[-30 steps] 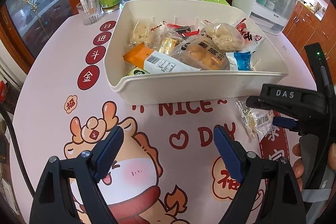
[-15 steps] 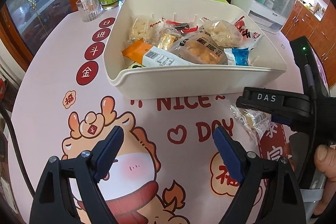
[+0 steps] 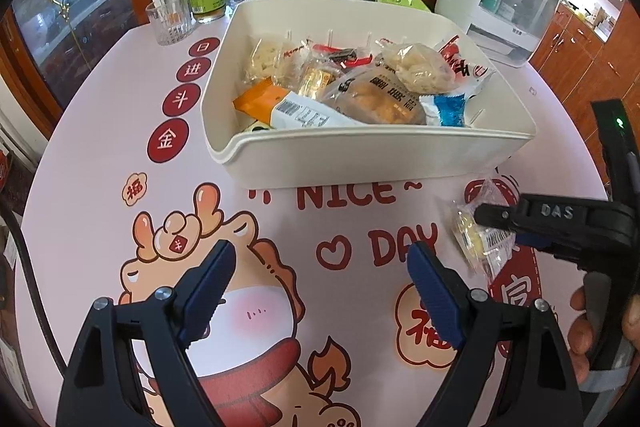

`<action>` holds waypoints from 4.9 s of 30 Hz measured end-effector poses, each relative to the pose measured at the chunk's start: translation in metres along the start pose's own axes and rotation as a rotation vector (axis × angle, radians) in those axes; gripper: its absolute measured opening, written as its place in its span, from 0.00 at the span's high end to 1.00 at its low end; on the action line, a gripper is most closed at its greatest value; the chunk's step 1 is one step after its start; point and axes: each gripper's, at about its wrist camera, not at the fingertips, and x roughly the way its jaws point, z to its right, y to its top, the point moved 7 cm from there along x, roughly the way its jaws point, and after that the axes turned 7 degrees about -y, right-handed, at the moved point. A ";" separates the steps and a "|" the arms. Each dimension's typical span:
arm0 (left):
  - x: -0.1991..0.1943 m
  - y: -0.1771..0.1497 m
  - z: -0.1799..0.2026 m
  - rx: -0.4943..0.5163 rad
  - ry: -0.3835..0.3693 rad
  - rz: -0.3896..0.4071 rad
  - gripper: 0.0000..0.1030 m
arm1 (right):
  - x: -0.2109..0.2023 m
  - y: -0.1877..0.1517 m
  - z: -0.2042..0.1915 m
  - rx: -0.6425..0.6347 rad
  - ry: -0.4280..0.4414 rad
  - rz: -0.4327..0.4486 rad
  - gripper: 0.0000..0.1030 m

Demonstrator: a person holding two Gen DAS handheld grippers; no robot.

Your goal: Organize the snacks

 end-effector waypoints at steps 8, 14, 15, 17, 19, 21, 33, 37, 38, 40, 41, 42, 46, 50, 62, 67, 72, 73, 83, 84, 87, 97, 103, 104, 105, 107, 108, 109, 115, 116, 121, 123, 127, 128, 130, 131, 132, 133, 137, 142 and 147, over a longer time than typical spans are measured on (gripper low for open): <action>-0.029 0.030 0.001 0.036 -0.003 0.053 0.16 | -0.067 0.007 -0.006 -0.063 0.081 0.108 0.55; -0.058 0.075 0.000 0.079 0.021 0.130 0.16 | -0.129 0.032 -0.032 -0.144 0.119 0.241 0.55; -0.064 0.086 0.000 0.087 0.028 0.147 0.16 | -0.140 0.037 -0.038 -0.162 0.120 0.270 0.55; -0.075 0.108 0.001 0.102 0.039 0.185 0.15 | -0.159 0.045 -0.046 -0.193 0.117 0.320 0.55; -0.085 0.129 0.002 0.116 0.046 0.217 0.11 | -0.174 0.055 -0.059 -0.225 0.110 0.369 0.54; -0.094 0.147 0.003 0.129 0.061 0.251 0.08 | -0.191 0.069 -0.072 -0.258 0.088 0.432 0.54; -0.081 0.200 -0.002 0.117 0.102 0.273 0.01 | -0.184 0.129 -0.110 -0.318 0.028 0.499 0.47; -0.068 0.194 -0.009 0.090 0.109 0.242 0.01 | -0.165 0.133 -0.105 -0.299 0.027 0.445 0.45; -0.066 0.192 -0.011 0.081 0.112 0.237 0.01 | -0.162 0.132 -0.104 -0.298 0.030 0.436 0.45; -0.065 0.188 -0.014 0.069 0.119 0.232 0.01 | -0.158 0.129 -0.101 -0.299 0.033 0.423 0.45; -0.066 0.187 -0.015 0.065 0.121 0.228 0.01 | -0.156 0.127 -0.099 -0.302 0.034 0.419 0.45; -0.066 0.185 -0.015 0.061 0.123 0.224 0.01 | -0.155 0.125 -0.098 -0.305 0.033 0.413 0.45; -0.072 0.179 -0.014 0.047 0.121 0.221 0.01 | -0.156 0.114 -0.091 -0.308 0.035 0.394 0.45; -0.078 0.168 -0.005 0.047 0.116 0.219 0.01 | -0.161 0.102 -0.080 -0.317 0.035 0.401 0.45; -0.100 0.096 0.032 0.065 0.097 0.183 0.01 | -0.169 0.041 -0.037 -0.347 0.039 0.377 0.45; -0.116 0.051 0.039 0.036 0.076 0.157 0.01 | -0.176 -0.002 -0.019 -0.370 0.051 0.360 0.45; -0.129 0.003 0.046 0.017 0.066 0.118 0.01 | -0.188 -0.042 -0.005 -0.397 0.052 0.365 0.45; -0.131 -0.005 0.046 0.014 0.068 0.110 0.01 | -0.190 -0.049 -0.002 -0.403 0.049 0.369 0.45; -0.154 -0.050 0.061 -0.008 0.102 0.094 0.01 | -0.213 -0.090 0.014 -0.405 0.063 0.376 0.45; -0.155 -0.050 0.061 -0.002 0.112 0.101 0.01 | -0.215 -0.092 0.014 -0.406 0.059 0.383 0.45; -0.163 -0.049 0.065 0.011 0.139 0.125 0.01 | -0.220 -0.097 0.013 -0.418 0.044 0.401 0.44; -0.164 -0.049 0.068 0.016 0.148 0.121 0.01 | -0.214 -0.099 0.023 -0.371 0.050 0.363 0.43; -0.163 -0.050 0.069 0.021 0.137 0.114 0.01 | -0.212 -0.101 0.024 -0.365 0.050 0.352 0.43; -0.163 -0.051 0.069 0.020 0.135 0.113 0.01 | -0.212 -0.102 0.023 -0.368 0.049 0.353 0.43; -0.163 -0.051 0.069 0.021 0.132 0.111 0.01 | -0.212 -0.103 0.023 -0.369 0.049 0.353 0.43; -0.163 -0.052 0.068 0.021 0.130 0.109 0.01 | -0.212 -0.103 0.022 -0.371 0.048 0.352 0.43; -0.163 -0.052 0.068 0.021 0.128 0.108 0.01 | -0.211 -0.103 0.022 -0.371 0.048 0.350 0.43; -0.163 -0.052 0.068 0.020 0.128 0.107 0.01 | -0.211 -0.104 0.022 -0.370 0.048 0.349 0.43; -0.161 -0.054 0.065 0.011 0.124 0.100 0.01 | -0.211 -0.108 0.020 -0.373 0.049 0.341 0.43; -0.162 -0.054 0.065 0.010 0.124 0.100 0.01 | -0.211 -0.108 0.020 -0.373 0.049 0.341 0.43; -0.161 -0.056 0.063 0.007 0.121 0.096 0.01 | -0.210 -0.110 0.019 -0.374 0.049 0.338 0.43; -0.162 -0.057 0.061 0.005 0.121 0.094 0.01 | -0.209 -0.111 0.018 -0.375 0.050 0.335 0.43; -0.161 -0.059 0.061 0.002 0.116 0.089 0.01 | -0.209 -0.114 0.017 -0.376 0.050 0.334 0.43; -0.162 -0.060 0.061 0.002 0.115 0.088 0.01 | -0.210 -0.115 0.017 -0.376 0.049 0.334 0.43; -0.161 -0.061 0.061 0.002 0.113 0.087 0.01 | -0.210 -0.115 0.017 -0.376 0.049 0.335 0.43; -0.161 -0.061 0.061 0.002 0.112 0.086 0.01 | -0.210 -0.116 0.017 -0.377 0.049 0.336 0.43; -0.161 -0.061 0.061 0.003 0.112 0.086 0.01 | -0.210 -0.115 0.017 -0.376 0.049 0.335 0.43; -0.161 -0.062 0.061 0.002 0.113 0.085 0.01 | -0.210 -0.116 0.017 -0.376 0.049 0.335 0.43; -0.161 -0.063 0.061 0.001 0.113 0.083 0.01 | -0.210 -0.116 0.017 -0.376 0.049 0.331 0.43; -0.160 -0.065 0.061 0.001 0.115 0.083 0.01 | -0.211 -0.119 0.017 -0.375 0.049 0.330 0.43; -0.161 -0.068 0.059 0.001 0.114 0.083 0.01 | -0.211 -0.120 0.017 -0.376 0.049 0.330 0.43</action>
